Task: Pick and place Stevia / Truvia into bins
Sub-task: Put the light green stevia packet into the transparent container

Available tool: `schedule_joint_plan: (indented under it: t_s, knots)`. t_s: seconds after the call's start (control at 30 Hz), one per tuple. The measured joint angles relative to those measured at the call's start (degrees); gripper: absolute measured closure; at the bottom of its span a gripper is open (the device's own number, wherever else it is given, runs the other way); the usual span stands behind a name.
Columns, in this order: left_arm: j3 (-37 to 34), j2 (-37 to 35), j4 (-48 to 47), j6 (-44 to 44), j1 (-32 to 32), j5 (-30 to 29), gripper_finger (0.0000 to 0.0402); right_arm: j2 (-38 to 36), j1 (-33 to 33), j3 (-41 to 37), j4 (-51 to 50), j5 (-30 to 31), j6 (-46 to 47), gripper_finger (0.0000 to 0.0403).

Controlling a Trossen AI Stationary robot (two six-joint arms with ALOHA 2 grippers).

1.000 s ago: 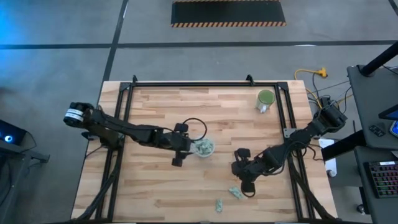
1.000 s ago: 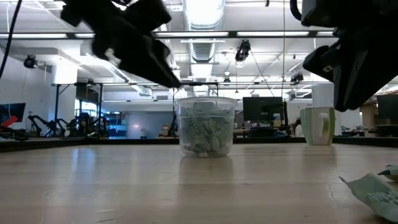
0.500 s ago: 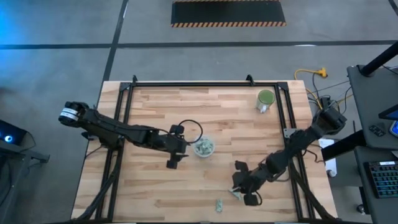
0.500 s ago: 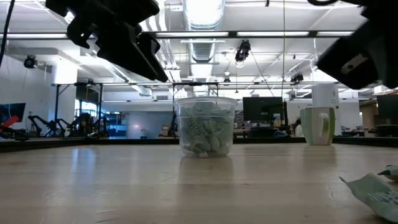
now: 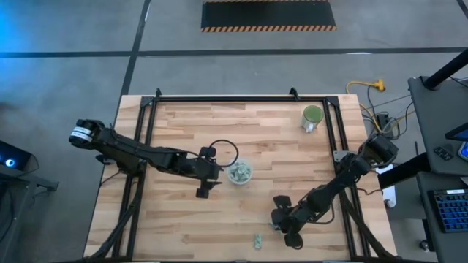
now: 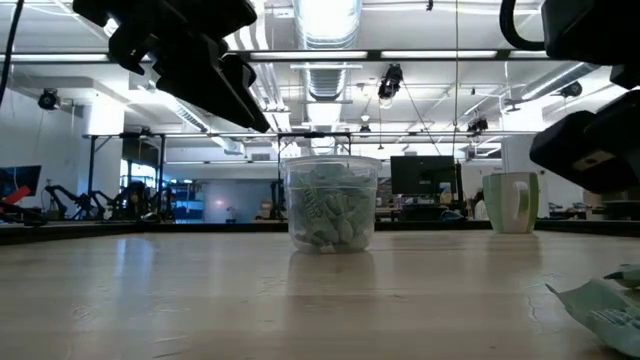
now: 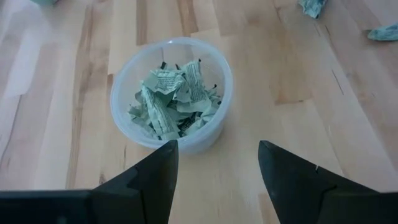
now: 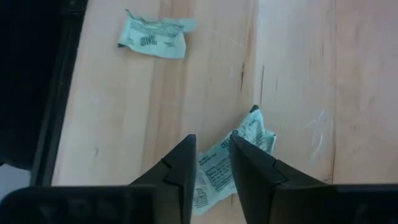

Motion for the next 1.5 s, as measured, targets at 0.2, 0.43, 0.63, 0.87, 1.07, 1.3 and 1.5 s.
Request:
schedule_joint_plan:
  t_s: [0.2, 0.43, 0.63, 0.87, 1.07, 1.3, 1.5]
  knots:
    - [0.0, 0.0, 0.1, -1.0, 0.0, 0.0, 0.0197, 0.0, 0.0, 0.0, -0.1, 0.6, -0.1, 0.0274]
    - [0.0, 0.0, 0.1, -1.0, 0.0, 0.0, 0.0197, 0.1, 0.0, 0.0, -3.7, 2.9, -0.3, 0.0247]
    - [0.0, 0.0, 0.1, -1.0, 0.0, 0.0, 0.0197, 0.1, 0.0, 0.0, -7.9, 8.5, -0.3, 0.0253]
    - [0.0, 0.0, 0.5, -0.9, 0.0, 0.0, 0.0197, 0.0, -0.2, 1.1, -14.8, 18.8, -0.5, 0.0265]
    - [0.0, 0.0, 0.4, -0.9, 0.0, 0.0, 0.0197, -0.8, -0.1, 3.8, -19.6, 21.3, -0.9, 0.0266]
    - [-0.1, 0.5, 0.6, -0.9, 0.0, 0.0, 0.0197, -0.8, -0.2, 3.7, -21.1, 21.2, -0.5, 0.0266]
    - [-0.2, 0.5, 0.5, -0.9, 0.0, 0.0, 0.0197, -0.8, -0.2, 3.1, -20.9, 21.1, 0.2, 0.0266]
